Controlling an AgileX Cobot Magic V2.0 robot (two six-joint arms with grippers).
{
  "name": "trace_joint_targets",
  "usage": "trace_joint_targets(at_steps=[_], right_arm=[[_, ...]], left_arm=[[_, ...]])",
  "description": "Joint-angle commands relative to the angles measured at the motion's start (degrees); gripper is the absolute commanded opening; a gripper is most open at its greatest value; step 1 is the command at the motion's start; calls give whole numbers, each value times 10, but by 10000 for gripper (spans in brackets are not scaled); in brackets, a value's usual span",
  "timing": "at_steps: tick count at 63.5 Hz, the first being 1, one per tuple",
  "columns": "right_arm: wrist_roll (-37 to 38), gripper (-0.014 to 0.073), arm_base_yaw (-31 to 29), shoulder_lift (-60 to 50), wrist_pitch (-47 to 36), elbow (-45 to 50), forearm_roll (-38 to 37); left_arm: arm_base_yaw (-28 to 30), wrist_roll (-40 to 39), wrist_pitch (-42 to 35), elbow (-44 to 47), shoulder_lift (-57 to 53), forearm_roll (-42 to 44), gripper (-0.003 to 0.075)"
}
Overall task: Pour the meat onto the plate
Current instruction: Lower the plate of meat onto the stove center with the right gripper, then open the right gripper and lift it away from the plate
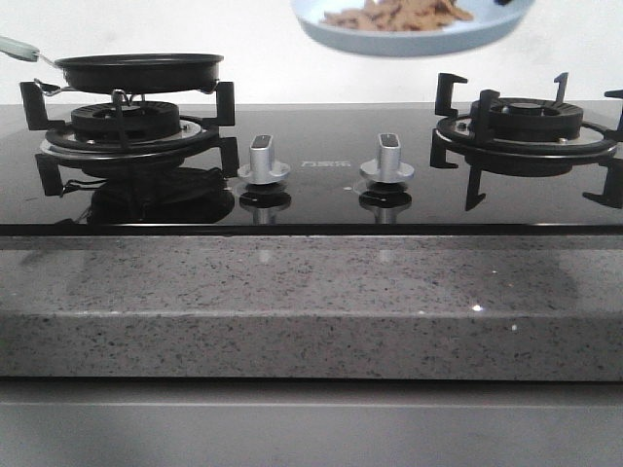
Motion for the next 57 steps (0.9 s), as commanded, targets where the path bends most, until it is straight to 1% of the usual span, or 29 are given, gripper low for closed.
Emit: trace_joint_targets(at_steps=[1, 13, 24, 36, 48, 52, 57], right_arm=[[-4, -58, -2, 8, 9, -64, 37], [-4, -58, -1, 100, 85, -181, 71], [-4, -58, 11, 186, 120, -261, 76], [-4, -58, 33, 245, 114, -295, 57], [-4, -52, 36, 270, 101, -294, 25], [-4, -27, 36, 272, 100, -294, 16], [-4, 55, 36, 272, 98, -294, 11]], left_arm=[[-5, -8, -40, -15, -3, -10, 512], [-5, -8, -40, -15, -3, -10, 512], [-5, -8, -40, -15, -3, -10, 512], [-5, -8, -40, -15, -3, -10, 512], [-5, -8, -40, -15, -3, -10, 512], [-5, -8, -40, -15, -3, -10, 512], [-5, -8, -40, -15, -3, -10, 512]])
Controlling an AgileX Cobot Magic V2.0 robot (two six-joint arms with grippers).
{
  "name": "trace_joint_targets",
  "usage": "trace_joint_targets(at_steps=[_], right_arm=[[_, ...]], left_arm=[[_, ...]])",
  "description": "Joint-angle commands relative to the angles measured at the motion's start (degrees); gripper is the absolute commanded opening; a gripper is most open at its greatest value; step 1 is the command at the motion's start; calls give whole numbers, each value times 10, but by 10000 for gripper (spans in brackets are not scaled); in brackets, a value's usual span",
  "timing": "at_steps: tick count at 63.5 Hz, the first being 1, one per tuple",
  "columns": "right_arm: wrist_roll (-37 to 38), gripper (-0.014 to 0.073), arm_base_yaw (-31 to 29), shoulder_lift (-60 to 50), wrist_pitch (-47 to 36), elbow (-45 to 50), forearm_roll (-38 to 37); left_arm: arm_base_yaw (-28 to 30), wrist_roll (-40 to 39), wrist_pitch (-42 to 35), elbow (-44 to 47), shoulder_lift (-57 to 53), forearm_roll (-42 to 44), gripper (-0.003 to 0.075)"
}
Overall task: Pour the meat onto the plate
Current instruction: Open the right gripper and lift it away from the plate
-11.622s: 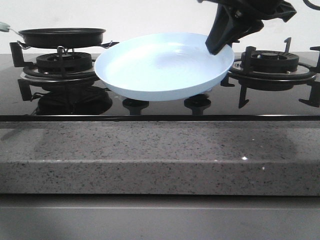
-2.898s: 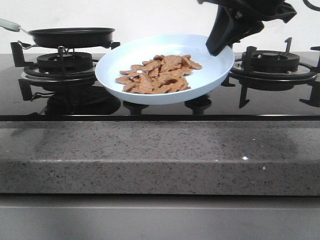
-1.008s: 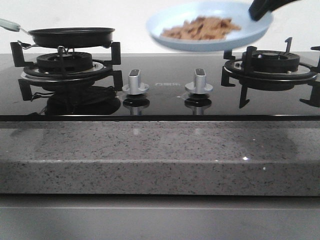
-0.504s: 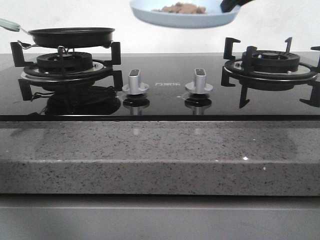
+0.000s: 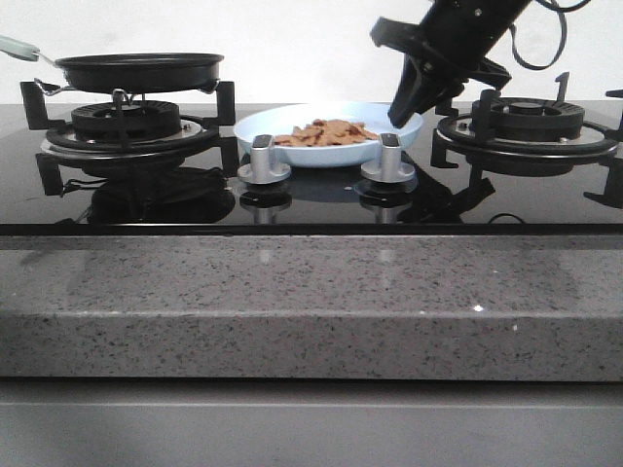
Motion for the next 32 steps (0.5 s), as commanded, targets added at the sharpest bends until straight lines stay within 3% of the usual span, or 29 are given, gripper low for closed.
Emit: trace_joint_targets(at_steps=[1, 12, 16, 32], right_arm=[[-4, 74, -2, -39, -30, -23, 13], [-4, 346, -2, -39, -36, -23, 13], [-4, 408, -2, -42, -36, -24, 13], [-3, 396, -2, -98, -28, -23, 12]], left_arm=[[-5, -8, -40, -15, -3, -10, 512], [-5, -8, -40, -15, -3, -10, 512], [-5, -8, -40, -15, -3, -10, 512], [-5, -8, -40, -15, -3, -10, 512]])
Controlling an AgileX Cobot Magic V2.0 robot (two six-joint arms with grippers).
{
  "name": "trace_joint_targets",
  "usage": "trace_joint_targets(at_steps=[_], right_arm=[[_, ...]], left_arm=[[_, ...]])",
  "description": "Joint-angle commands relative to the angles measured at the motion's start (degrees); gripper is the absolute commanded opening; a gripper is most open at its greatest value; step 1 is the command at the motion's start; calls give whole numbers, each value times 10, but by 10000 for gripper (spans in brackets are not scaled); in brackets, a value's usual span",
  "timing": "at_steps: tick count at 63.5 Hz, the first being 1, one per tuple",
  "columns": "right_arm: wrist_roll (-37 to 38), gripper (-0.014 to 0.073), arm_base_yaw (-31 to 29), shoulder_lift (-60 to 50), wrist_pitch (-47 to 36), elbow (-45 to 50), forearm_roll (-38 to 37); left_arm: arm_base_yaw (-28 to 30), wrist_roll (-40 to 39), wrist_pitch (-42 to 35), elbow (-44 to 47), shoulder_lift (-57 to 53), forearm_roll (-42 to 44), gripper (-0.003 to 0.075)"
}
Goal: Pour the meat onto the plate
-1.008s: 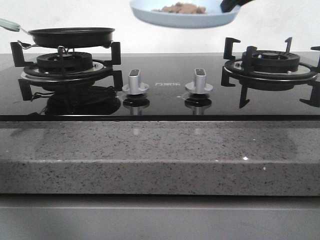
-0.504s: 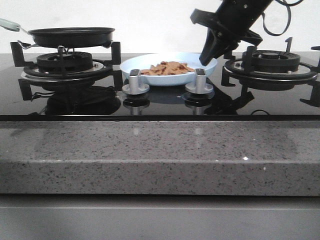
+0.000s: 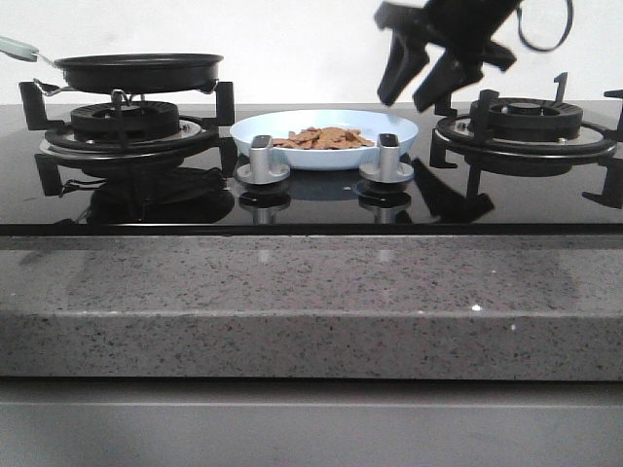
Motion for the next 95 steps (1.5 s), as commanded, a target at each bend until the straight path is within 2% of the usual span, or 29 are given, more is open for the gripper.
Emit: trace_joint_targets(at_steps=[1, 16, 24, 38, 48, 66, 78, 95], right_arm=[[-3, 393, -2, -71, -14, -23, 13], [21, 390, 4, -167, 67, -21, -30], [38, 390, 17, -231, 81, 2, -68], [64, 390, 24, -373, 42, 166, -111], [64, 390, 24, -488, 6, 317, -113], [64, 390, 24, -663, -8, 559, -114], [68, 390, 23, -750, -8, 657, -102], [68, 390, 23, -841, -10, 706, -100]], left_arm=[[-5, -8, -40, -15, -3, -10, 512], [-5, -8, -40, -15, -3, -10, 512], [-5, -8, -40, -15, -3, -10, 512], [-5, -8, -40, -15, -3, -10, 512], [-5, -8, -40, -15, -3, -10, 512], [-5, -8, -40, -15, -3, -10, 512], [-5, -8, -40, -15, -3, -10, 512], [-5, -8, -40, -15, -3, -10, 512]])
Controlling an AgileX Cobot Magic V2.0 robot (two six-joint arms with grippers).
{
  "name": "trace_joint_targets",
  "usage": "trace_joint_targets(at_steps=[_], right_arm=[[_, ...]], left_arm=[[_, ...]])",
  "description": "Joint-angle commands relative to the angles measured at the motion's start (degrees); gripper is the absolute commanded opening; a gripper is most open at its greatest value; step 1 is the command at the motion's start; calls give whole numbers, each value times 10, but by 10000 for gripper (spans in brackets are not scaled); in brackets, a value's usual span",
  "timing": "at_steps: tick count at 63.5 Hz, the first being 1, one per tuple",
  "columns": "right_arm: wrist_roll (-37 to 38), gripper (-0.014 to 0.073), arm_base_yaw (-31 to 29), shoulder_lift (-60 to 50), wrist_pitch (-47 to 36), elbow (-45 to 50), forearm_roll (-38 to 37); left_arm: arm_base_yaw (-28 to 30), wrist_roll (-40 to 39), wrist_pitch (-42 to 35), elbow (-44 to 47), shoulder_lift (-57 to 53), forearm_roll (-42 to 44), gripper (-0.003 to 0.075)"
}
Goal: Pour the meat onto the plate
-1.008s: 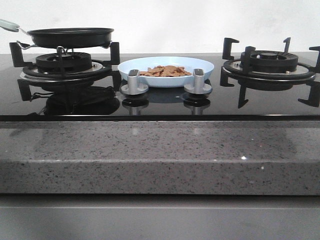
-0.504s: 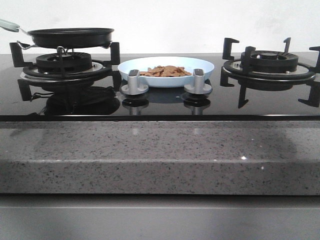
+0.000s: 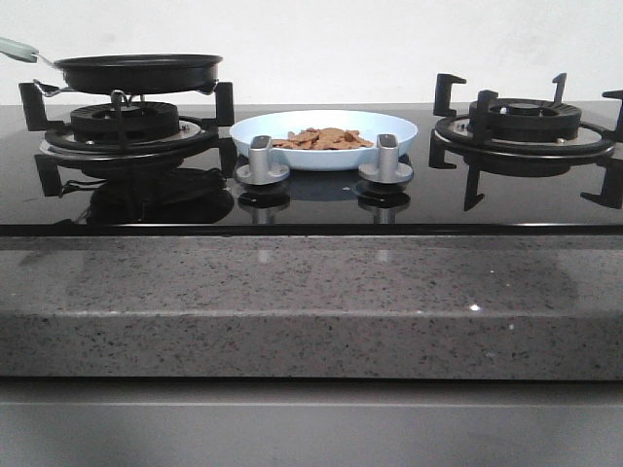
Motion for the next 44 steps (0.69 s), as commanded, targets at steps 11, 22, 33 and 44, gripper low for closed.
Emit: trace_joint_targets(at_steps=[11, 22, 33, 44], right_arm=[[1, 377, -1, -35, -36, -9, 15], [1, 181, -1, -36, -38, -5, 15], [1, -17, -1, -36, -38, -5, 15], [1, -69, -1, -36, -39, -5, 14]], left_arm=[[-5, -7, -55, -15, -2, -10, 512], [-5, -7, -54, -15, -2, -11, 407], [-5, -7, -54, -15, -2, -11, 130], [-5, -7, -54, -15, -2, -11, -20]])
